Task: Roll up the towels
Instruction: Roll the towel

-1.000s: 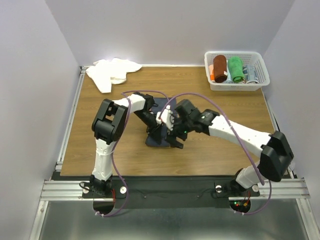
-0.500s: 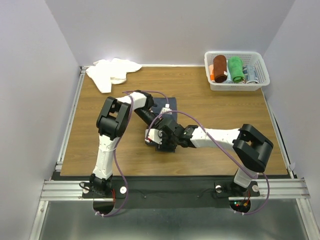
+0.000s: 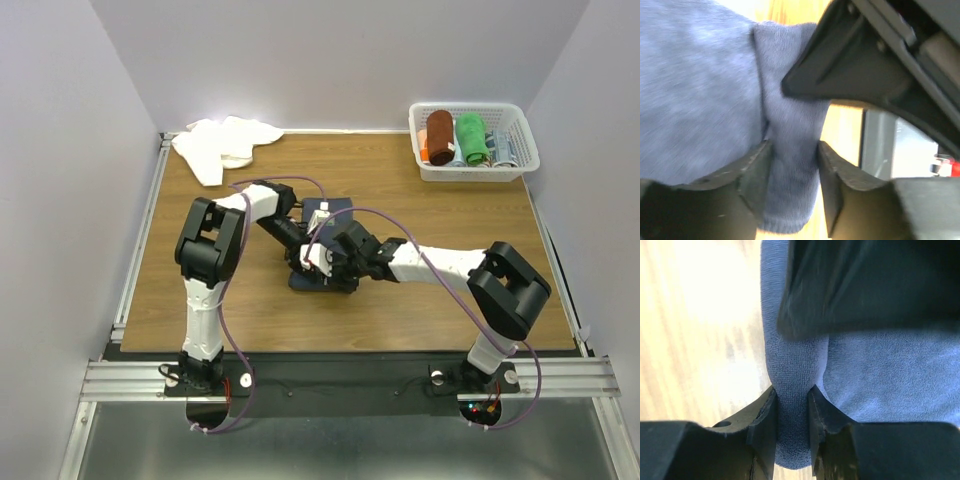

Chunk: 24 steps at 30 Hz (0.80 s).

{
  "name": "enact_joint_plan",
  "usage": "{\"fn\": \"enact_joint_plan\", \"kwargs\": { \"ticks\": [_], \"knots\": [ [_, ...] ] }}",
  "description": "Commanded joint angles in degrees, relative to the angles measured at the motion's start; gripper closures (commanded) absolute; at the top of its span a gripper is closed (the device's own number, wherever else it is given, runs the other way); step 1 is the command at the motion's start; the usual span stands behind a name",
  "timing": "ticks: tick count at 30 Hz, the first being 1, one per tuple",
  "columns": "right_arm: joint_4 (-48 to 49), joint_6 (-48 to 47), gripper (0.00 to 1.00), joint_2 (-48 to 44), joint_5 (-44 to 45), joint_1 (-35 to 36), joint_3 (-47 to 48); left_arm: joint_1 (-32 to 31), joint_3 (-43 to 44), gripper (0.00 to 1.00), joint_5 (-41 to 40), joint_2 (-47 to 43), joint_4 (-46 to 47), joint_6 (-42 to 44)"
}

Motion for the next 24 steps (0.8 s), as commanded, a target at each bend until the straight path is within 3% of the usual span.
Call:
{"fn": "enact_joint_plan", "kwargs": {
  "ticks": [1, 3, 10, 14, 18, 24],
  "knots": [
    [-11.7, 0.5, 0.99, 0.5, -10.5, -1.4, 3.2, 4.1, -3.6, 0.41, -7.4, -6.5, 3.8, 1.1],
    [-14.6, 0.7, 0.99, 0.6, -13.5, -1.9, 3.8, 5.5, -3.9, 0.34, -7.5, -8.7, 3.8, 0.8],
    [-21.3, 3.1, 1.0, 4.1, -21.1, -6.0, 8.1, 16.2, -4.7, 0.32, -8.5, -16.5, 6.4, 0.7],
    [-26.1, 5.8, 0.99, 9.5, -29.3, -9.7, 12.8, 18.7, -11.9, 0.3, -13.6, -31.0, 19.1, -3.5],
    [-29.8, 6.2, 0.99, 14.7, -35.0, -11.2, 16.9, 14.5, -25.2, 0.26, -21.4, -45.7, 28.1, -3.5],
    [-34.3, 6.7, 0.99, 22.4, -41.2, -13.6, 22.2, -5.7, -42.2, 0.18, -37.6, -64.4, 42.2, -3.4]
  ]
}}
